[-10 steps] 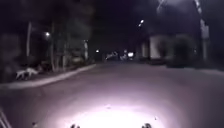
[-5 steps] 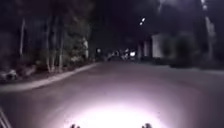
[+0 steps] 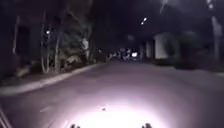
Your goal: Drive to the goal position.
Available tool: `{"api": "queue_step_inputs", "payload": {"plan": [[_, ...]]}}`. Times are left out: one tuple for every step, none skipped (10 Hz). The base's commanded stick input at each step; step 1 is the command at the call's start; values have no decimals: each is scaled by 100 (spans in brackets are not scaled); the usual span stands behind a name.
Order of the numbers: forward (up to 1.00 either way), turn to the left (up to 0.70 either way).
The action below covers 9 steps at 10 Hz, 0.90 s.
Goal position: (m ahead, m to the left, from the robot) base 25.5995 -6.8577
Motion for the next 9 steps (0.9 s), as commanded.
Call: {"api": "queue_step_inputs", "payload": {"plan": [[85,0],[85,0],[85,0],[85,0],[85,0],[85,0],[85,0],[85,0],[85,0]]}}
